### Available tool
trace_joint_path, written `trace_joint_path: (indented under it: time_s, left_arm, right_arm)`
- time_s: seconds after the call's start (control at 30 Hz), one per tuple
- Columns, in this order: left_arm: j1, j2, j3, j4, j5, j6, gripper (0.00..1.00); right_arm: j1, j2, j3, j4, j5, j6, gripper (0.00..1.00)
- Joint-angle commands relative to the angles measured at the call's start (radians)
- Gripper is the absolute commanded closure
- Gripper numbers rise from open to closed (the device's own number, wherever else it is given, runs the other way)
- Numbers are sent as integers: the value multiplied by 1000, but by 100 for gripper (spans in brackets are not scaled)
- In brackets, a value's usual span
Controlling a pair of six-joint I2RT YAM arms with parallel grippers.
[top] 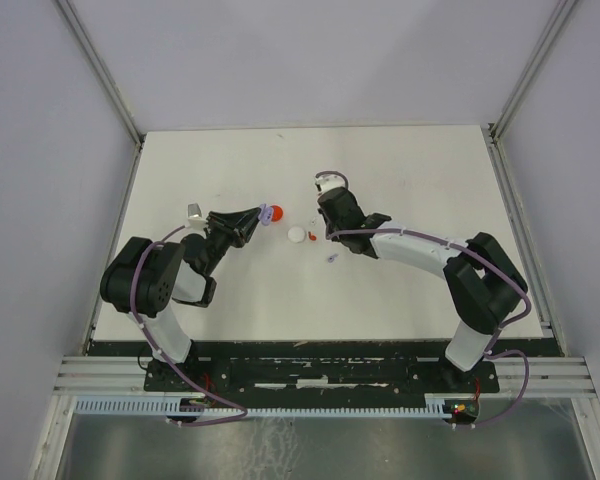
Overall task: Insert the wireless bluetooth earbuds into the charging case
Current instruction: Pick up the earbud from the center of the board, then place the earbud in the charging case.
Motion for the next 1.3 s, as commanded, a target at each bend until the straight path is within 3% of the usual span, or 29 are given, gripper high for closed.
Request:
trace_joint_path:
  time_s: [0.0,0.23,0.4,0.6,0.93,1.27]
  left_arm:
    - [4,1,10,70,15,-34,95]
    - [4,0,9,71,16,-34,95]
    - [4,0,10,70,16,-36,95]
    - [2,1,10,70,16,-36,95]
    - [1,3,11,70,16,-36,95]
    - [2,3,11,72,16,-37,95]
  right_arm:
    - [-6,-45,-14,46,78,34,82]
    - [-11,-65,-35,58,119,51,86]
    - [-10,-88,-64,85,221,81,99]
    - [-10,-103,-92,99,401,136,99]
    - [-10,-78,-54,-33,746,299,99]
    - [-11,-71,-40,-77,815,336,99]
